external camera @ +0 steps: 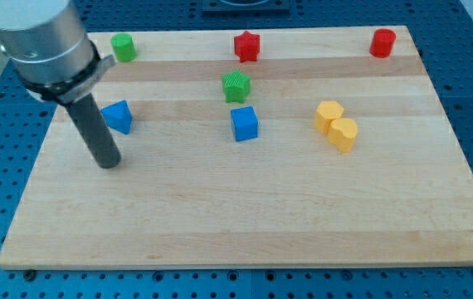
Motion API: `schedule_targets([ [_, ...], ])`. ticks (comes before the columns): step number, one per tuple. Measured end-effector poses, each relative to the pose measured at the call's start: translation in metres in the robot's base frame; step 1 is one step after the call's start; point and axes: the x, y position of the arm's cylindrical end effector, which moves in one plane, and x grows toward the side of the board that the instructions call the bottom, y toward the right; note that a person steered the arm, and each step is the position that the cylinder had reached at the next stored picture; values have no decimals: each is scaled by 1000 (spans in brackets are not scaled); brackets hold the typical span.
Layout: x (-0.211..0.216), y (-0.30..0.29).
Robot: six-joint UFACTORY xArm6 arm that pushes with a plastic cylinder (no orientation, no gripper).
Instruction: Slightly slide the blue triangle towards the center left of the board
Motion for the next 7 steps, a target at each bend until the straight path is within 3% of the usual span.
schedule_targets([
  [2, -38, 42],
  [7, -65, 29],
])
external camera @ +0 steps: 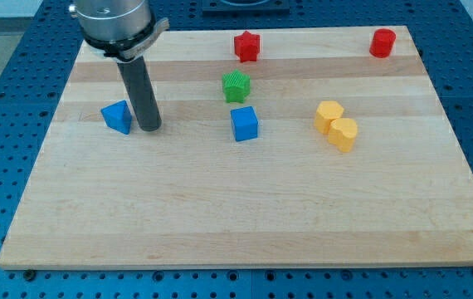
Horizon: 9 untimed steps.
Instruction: Slightly slide the blue triangle towards the center left of the board
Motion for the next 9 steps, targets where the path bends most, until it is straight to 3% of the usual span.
schedule_targets([
  [7, 0, -43],
  [9, 0, -14],
])
